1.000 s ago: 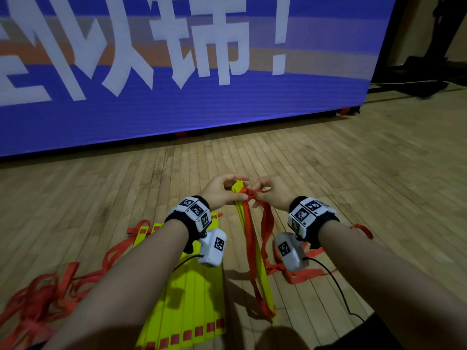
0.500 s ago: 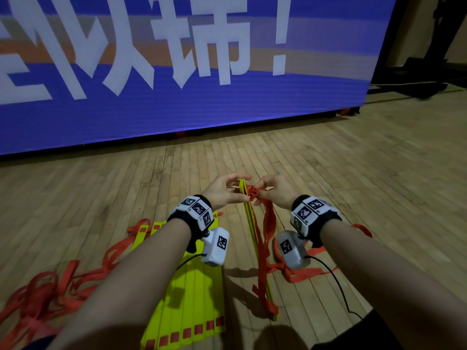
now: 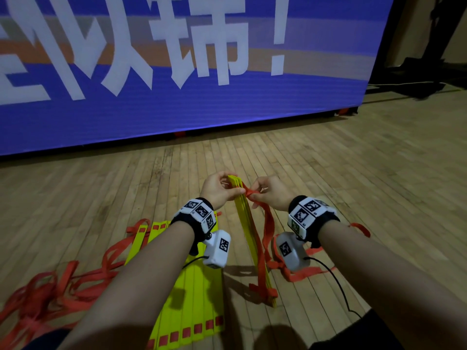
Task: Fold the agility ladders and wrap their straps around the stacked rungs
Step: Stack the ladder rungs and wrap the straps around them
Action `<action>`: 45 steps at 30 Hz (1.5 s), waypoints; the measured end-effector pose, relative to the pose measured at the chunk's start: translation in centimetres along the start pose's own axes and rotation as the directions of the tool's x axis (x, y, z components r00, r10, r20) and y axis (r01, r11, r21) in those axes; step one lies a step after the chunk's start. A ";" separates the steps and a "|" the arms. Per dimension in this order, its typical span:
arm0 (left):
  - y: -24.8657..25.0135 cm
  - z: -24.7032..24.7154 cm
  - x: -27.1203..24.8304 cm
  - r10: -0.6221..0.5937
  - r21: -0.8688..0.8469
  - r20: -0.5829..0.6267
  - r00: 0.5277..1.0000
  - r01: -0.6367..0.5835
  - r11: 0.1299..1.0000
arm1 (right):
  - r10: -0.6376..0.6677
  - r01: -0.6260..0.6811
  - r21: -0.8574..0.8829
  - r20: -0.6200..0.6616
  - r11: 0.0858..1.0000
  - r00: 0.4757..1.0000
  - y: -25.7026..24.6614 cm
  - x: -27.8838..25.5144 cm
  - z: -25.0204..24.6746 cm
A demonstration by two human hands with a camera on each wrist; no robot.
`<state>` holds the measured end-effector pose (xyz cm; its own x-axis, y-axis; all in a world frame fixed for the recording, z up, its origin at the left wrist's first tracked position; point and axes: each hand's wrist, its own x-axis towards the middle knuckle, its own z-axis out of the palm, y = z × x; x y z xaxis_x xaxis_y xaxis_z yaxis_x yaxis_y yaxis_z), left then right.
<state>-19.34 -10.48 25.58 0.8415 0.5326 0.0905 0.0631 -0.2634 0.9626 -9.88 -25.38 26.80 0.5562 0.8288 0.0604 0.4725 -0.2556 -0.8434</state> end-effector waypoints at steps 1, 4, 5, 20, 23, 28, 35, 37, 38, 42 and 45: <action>0.0 0.0 -0.1 0.009 0.004 -0.016 1.000 -0.009 1.000 | -0.007 0.007 0.002 0.019 1.000 1.000 0.0 0.0 -0.1; -0.1 0.2 -0.1 0.016 0.021 -0.044 0.999 -0.015 1.000 | -0.007 0.008 -0.016 0.070 1.000 0.998 -0.1 -0.1 -0.4; -0.1 0.3 -0.1 0.018 0.039 -0.051 0.999 -0.016 0.999 | 0.000 0.002 -0.024 0.075 1.000 0.997 -0.2 0.0 -0.4; 1.0 0.3 -0.6 0.045 0.022 0.112 0.993 -0.048 0.999 | -0.014 0.010 -0.033 -0.125 0.999 0.992 0.2 -0.4 -0.1; 1.1 -0.3 -0.6 0.035 -0.012 0.216 0.976 -0.034 0.999 | 0.004 -0.009 -0.031 -0.137 0.999 0.991 0.3 -0.5 -0.5; 0.8 -0.2 -0.2 0.044 -0.018 0.139 0.989 -0.042 0.999 | 0.006 -0.009 -0.021 -0.139 1.000 0.990 0.7 -0.1 0.1; 0.6 0.1 0.3 0.060 0.038 0.120 0.991 -0.065 0.997 | 0.046 -0.047 0.000 -0.167 0.999 0.985 0.8 -0.8 -0.7; 0.6 0.1 0.3 0.059 0.041 0.119 0.991 -0.064 0.997 | 0.061 -0.065 -0.021 -0.161 0.998 0.985 0.9 -0.9 -1.0; 0.7 0.1 0.3 0.057 0.039 0.121 0.991 -0.062 0.997 | 0.063 -0.067 -0.019 -0.146 0.998 0.987 0.9 -1.0 -1.1; 0.6 0.1 0.3 0.052 0.052 0.099 0.994 -0.057 0.997 | 0.072 -0.069 0.037 -0.074 0.997 0.995 1.0 -0.8 -1.4; 0.6 0.5 0.3 0.058 0.076 0.042 0.997 -0.061 0.995 | 0.078 -0.077 0.032 -0.023 0.996 0.997 1.0 -0.7 -1.6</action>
<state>-18.80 -10.87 26.06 0.8657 0.4820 0.1353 0.0522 -0.3556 0.9332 -8.72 -27.00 26.74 0.6072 0.7945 0.0068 0.4058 -0.3027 -0.8624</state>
